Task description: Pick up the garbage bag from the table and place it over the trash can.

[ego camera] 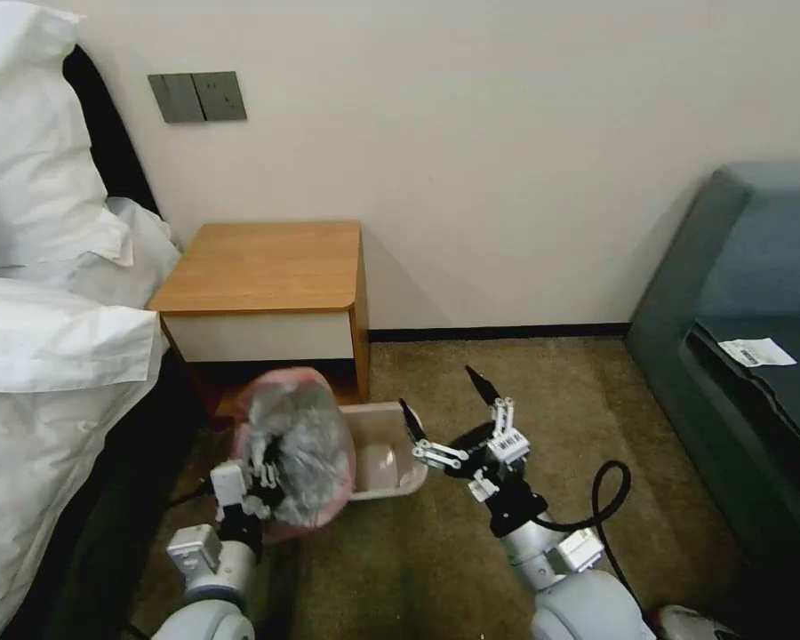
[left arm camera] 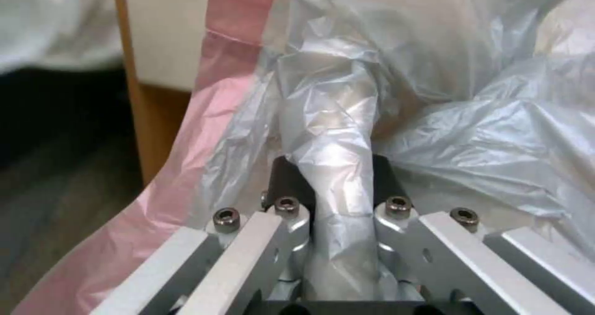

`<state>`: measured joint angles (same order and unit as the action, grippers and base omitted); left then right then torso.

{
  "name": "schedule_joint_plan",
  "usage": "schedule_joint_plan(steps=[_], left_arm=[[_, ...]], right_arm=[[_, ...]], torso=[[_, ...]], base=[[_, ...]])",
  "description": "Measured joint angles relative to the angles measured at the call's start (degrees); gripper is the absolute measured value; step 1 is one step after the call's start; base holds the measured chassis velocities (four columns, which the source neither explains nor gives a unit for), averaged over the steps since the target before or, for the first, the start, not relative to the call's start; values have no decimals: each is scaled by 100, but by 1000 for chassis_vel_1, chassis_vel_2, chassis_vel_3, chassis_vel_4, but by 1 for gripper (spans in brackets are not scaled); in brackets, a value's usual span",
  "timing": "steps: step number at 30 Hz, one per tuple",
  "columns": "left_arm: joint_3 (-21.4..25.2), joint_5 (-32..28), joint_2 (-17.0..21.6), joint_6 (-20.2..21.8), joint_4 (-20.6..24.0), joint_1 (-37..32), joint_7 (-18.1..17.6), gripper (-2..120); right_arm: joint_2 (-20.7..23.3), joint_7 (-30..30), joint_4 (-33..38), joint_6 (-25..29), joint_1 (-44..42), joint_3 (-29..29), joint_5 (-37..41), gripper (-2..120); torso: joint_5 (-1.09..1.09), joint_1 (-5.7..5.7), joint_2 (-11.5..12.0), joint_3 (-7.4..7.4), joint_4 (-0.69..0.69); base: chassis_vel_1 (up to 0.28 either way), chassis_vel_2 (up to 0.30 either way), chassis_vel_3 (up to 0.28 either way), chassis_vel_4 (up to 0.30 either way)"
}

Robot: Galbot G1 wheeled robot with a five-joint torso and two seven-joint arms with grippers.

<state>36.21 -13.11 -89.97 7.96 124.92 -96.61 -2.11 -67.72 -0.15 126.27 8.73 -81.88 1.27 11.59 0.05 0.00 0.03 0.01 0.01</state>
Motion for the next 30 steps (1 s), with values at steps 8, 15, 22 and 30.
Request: schedule_joint_plan(steps=[8, 15, 22, 30], left_arm=[[0, 282, -67, -186, 80, -8, 155, 9], [-32, 355, -77, -273, 128, -101, 177, 9], [-87, 379, -121, -292, 195, -172, 197, 9], [-204, 430, -121, -308, 299, -258, 236, 9]], right_arm=[[80, 46, -350, -889, 1301, -1206, 745, 100], [5, -204, -740, -1283, 1815, -1528, 1254, 100], [-58, -242, -1105, -1267, 2008, -1575, 1319, 96], [-58, -235, -1275, -1155, 2150, -1625, 1307, 68]], torso=[[-1, 0, 0, 0, -1], [-1, 0, 0, 0, 0], [-1, 0, 0, 0, 0], [-2, 0, 0, 0, 0]], base=[[0, 0, 0, 0], [0, 0, 0, 0], [0, 0, 0, 0], [0, 0, 0, 0]])
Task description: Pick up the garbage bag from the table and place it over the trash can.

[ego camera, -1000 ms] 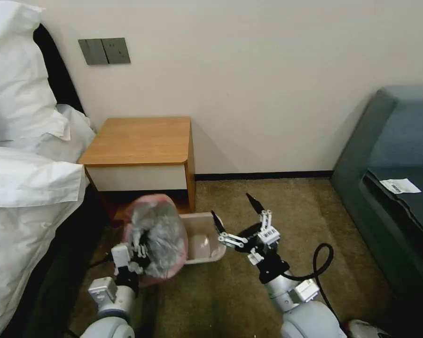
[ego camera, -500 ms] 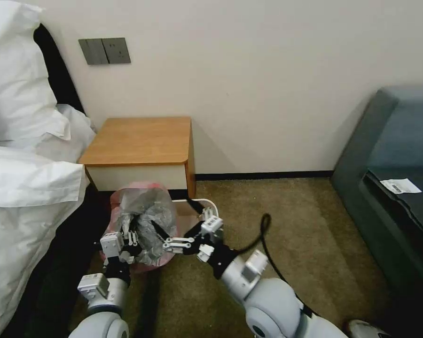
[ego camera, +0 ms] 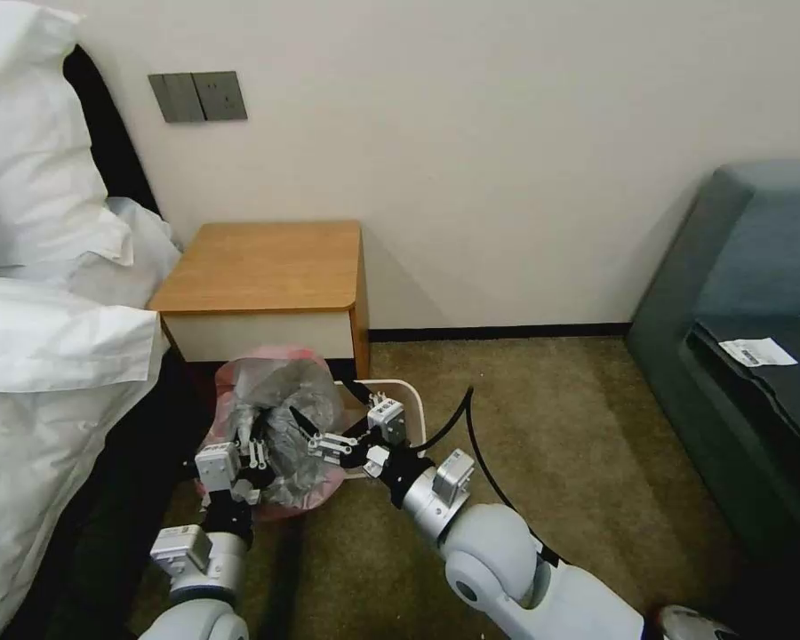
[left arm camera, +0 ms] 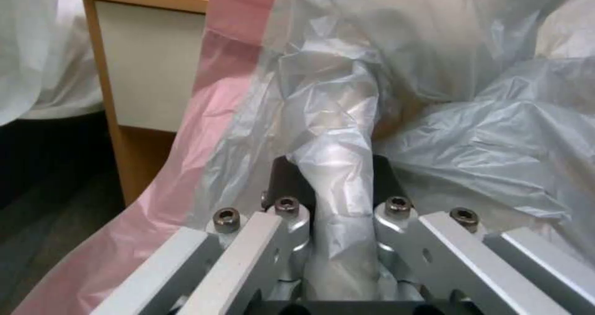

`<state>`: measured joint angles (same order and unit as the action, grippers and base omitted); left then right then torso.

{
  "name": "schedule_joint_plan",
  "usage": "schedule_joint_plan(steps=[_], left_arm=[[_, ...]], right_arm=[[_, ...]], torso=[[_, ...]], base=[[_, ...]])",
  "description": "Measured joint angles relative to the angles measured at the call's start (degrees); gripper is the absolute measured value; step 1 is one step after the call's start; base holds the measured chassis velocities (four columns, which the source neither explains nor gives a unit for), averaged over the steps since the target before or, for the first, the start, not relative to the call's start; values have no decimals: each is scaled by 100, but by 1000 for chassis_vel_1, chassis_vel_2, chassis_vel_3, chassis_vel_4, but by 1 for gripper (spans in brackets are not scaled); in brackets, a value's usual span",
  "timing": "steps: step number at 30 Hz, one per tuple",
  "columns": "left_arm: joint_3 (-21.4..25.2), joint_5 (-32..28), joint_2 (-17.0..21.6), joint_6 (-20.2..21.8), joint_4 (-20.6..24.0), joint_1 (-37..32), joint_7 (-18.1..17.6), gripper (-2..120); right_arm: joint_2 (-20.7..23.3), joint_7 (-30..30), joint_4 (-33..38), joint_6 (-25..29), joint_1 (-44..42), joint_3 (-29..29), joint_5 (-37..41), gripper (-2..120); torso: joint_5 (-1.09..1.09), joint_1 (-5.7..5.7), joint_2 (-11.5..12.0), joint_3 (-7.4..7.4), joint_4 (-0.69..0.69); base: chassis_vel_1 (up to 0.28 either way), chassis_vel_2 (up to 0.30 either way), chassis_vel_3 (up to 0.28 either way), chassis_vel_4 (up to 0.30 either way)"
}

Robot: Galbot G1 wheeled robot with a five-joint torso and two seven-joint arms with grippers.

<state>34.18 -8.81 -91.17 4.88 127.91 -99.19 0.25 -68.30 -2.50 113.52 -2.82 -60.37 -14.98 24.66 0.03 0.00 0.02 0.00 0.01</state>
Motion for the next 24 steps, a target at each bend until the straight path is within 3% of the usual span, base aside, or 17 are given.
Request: schedule_joint_plan(steps=[3, 8, 16, 19, 24], left_arm=[[67, 0, -3, 0, -13, 22, 4, 9], [106, -15, 3, 0, -42, 33, 6, 9], [113, -27, 22, -16, -111, 10, 26, 9], [120, -26, 32, -23, -130, 7, 28, 9], [142, -25, 19, -42, -140, 4, 27, 9]], right_arm=[[-9, 7, -16, 50, 6, -25, -53, 53], [-14, 17, -20, 91, -20, -30, -116, 40], [-8, 49, -20, 151, -54, 23, -207, 7], [-15, 54, -14, 160, -61, 36, -233, 0], [-7, 53, -12, 214, -63, 60, -291, 0]], torso=[[0, 0, 0, 0, -1], [0, 0, 0, 0, 0], [0, 0, -1, 0, 0], [0, 0, 0, 0, 0], [0, 0, 0, 0, 0]], base=[[0, 0, 0, 0], [0, 0, 0, 0], [0, 0, 0, 0], [0, 0, 0, 0], [0, 0, 0, 0]])
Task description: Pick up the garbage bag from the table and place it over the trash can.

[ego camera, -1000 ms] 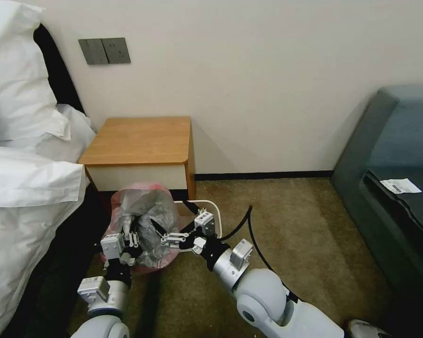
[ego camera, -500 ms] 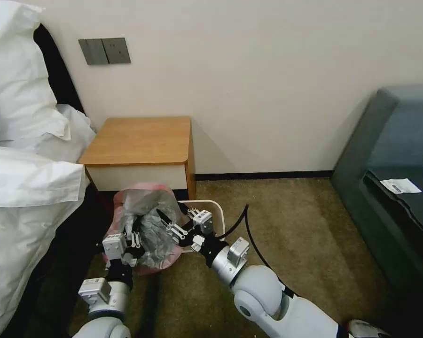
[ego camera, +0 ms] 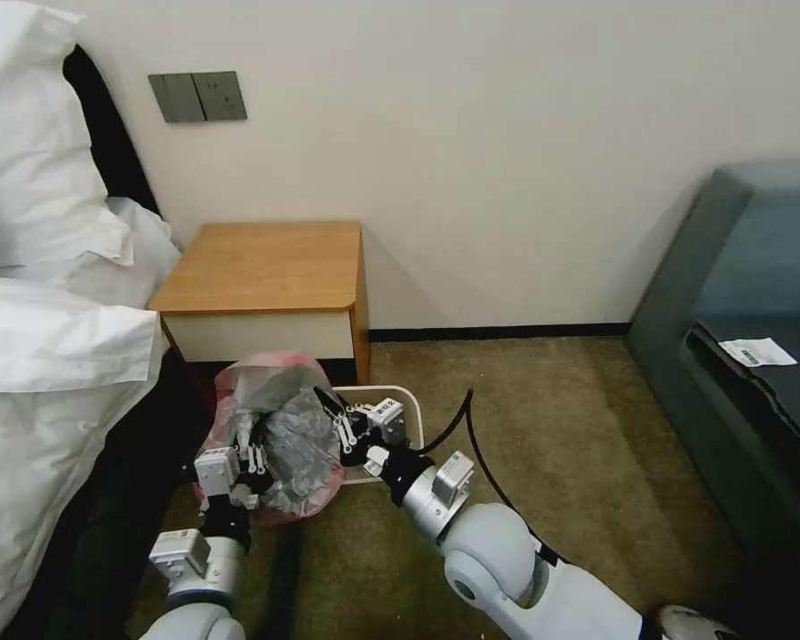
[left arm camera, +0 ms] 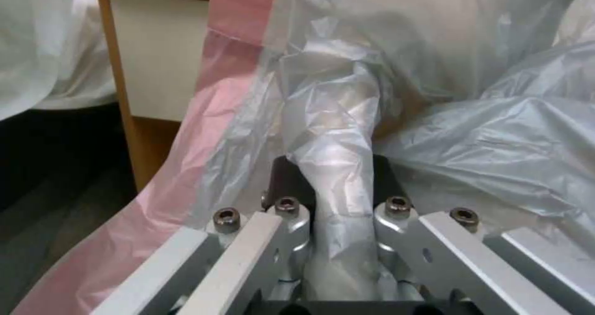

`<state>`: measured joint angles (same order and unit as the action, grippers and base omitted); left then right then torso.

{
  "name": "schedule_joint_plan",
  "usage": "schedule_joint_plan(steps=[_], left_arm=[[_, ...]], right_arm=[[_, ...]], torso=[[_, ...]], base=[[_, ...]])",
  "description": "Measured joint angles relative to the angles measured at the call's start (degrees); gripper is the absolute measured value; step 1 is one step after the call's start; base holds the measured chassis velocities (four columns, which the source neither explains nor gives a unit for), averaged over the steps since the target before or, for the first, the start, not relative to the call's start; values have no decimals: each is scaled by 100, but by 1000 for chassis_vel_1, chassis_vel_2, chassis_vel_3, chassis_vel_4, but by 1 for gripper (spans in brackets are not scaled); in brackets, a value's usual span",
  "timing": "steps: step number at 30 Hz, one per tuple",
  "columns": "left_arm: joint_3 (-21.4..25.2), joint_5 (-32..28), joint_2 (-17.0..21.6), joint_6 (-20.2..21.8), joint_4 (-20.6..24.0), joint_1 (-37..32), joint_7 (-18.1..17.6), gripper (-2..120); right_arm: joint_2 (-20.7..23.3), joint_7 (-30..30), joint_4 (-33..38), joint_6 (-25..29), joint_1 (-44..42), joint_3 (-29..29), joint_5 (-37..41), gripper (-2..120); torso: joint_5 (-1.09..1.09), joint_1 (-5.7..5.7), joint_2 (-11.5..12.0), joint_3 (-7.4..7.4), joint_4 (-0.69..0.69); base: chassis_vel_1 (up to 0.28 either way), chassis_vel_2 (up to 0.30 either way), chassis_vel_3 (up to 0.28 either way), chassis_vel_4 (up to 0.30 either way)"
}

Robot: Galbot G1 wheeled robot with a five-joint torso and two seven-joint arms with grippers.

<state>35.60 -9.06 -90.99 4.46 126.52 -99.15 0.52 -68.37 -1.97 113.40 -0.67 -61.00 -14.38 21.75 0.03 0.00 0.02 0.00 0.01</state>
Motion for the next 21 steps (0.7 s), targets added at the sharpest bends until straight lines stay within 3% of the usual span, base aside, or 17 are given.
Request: schedule_joint_plan(steps=[21], left_arm=[[233, -93, 47, -281, 106, -187, 55, 9]], right_arm=[[548, 33, 161, 70, -13, 595, 308, 0]], torso=[[0, 0, 0, 0, 0]], base=[[0, 0, 0, 0]])
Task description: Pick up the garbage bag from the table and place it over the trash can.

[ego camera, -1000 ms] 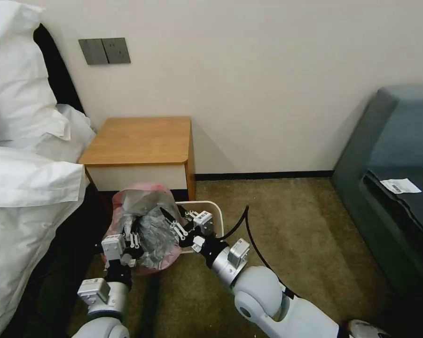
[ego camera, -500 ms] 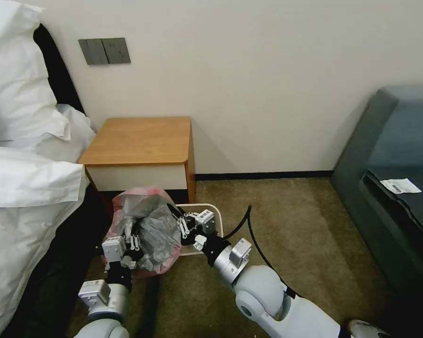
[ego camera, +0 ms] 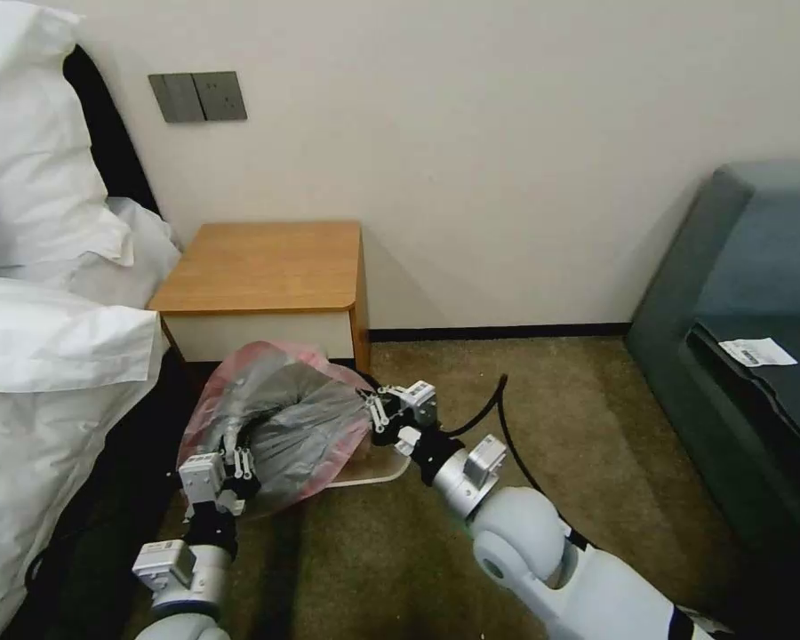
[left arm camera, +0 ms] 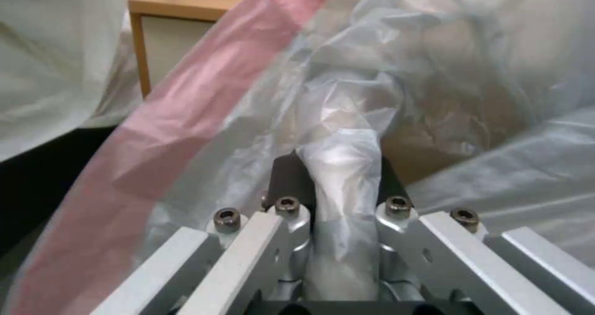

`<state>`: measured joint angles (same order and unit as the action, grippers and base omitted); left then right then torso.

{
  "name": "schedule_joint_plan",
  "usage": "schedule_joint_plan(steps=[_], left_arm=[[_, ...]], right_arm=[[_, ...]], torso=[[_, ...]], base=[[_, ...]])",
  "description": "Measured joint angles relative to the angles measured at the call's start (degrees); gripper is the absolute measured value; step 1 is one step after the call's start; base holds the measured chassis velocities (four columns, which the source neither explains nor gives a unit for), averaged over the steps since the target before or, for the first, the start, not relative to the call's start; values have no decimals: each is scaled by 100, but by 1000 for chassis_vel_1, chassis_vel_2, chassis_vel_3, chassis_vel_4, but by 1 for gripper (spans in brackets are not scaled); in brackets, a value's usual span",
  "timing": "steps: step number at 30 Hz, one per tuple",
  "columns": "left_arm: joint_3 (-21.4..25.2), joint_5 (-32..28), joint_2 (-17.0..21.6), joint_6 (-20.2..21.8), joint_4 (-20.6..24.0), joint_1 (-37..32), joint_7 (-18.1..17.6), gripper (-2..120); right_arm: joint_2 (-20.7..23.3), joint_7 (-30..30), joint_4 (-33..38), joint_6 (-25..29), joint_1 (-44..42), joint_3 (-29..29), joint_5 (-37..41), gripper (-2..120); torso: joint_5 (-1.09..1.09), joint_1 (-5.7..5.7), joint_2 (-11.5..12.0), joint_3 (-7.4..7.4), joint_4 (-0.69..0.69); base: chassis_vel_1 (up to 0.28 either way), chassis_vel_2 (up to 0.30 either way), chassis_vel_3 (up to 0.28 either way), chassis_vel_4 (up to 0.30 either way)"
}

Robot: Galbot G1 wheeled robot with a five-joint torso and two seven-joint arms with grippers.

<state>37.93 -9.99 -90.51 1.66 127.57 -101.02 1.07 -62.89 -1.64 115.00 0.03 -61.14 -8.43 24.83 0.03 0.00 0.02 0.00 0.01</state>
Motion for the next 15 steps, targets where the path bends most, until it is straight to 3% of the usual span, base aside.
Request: schedule_joint_plan(steps=[15], left_arm=[[97, -129, -12, -83, 181, -86, -10, 9]], right_arm=[[354, 152, 152, 163, -430, 601, 24, 0]], torso=[[0, 0, 0, 0, 0]], base=[[0, 0, 0, 0]])
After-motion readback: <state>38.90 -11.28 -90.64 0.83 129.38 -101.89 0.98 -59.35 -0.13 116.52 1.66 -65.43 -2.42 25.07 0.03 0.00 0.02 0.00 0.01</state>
